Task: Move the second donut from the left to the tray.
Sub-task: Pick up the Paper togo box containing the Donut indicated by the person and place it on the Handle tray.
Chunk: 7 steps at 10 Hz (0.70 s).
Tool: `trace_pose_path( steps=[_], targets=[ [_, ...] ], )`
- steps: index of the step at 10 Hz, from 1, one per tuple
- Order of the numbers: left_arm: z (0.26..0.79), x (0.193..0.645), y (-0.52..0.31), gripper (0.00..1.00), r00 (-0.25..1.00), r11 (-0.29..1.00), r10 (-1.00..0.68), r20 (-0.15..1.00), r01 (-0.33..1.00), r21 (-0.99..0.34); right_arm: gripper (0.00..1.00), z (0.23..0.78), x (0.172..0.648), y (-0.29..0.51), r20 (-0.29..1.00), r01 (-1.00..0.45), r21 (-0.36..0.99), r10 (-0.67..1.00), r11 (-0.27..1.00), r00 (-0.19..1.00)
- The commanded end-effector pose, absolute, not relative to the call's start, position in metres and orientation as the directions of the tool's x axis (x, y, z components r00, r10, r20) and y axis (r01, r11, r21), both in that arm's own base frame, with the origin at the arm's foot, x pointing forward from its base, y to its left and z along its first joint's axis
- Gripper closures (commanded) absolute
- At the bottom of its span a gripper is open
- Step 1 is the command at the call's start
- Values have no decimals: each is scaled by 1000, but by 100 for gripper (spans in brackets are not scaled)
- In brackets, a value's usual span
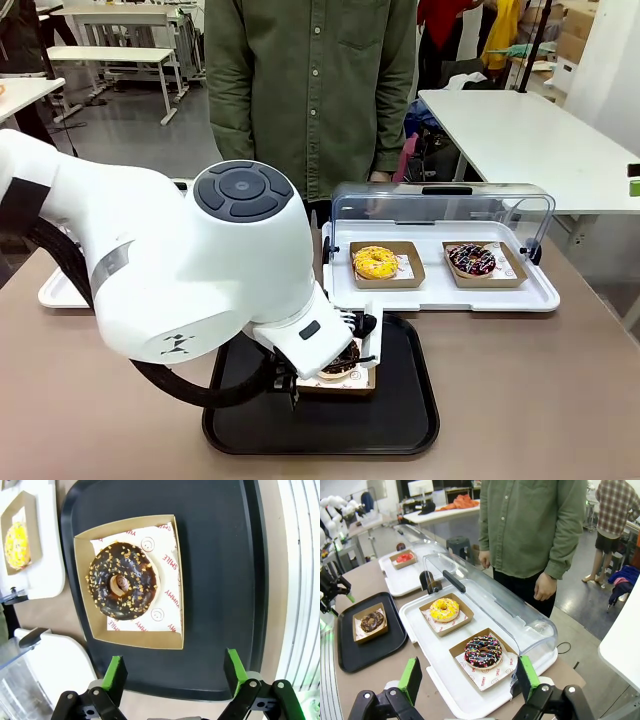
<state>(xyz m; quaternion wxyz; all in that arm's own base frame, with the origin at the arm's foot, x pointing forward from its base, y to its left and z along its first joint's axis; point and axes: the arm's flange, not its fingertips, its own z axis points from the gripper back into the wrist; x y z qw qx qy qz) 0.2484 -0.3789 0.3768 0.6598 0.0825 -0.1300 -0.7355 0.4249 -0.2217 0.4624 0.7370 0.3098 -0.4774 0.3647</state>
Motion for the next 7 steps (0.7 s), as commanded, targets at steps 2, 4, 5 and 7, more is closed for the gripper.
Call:
trace_pose_path(
  steps=[2,4,5,7],
  targets=[
    [375,248,-380,0,-118,-98,-992,48,947,304,0,464,426,-221,935,-835,101,234,542,265],
    [375,248,-380,0,-118,-98,-992,48,947,304,0,464,426,-221,935,-835,101,234,542,265],
    [375,248,-380,0,-118,-98,-992,48,947,304,0,464,426,-221,935,-835,101,234,542,265],
    [375,248,-380,0,-118,-98,-992,48,947,304,0,464,426,-221,935,-835,101,234,542,265]
  ],
)
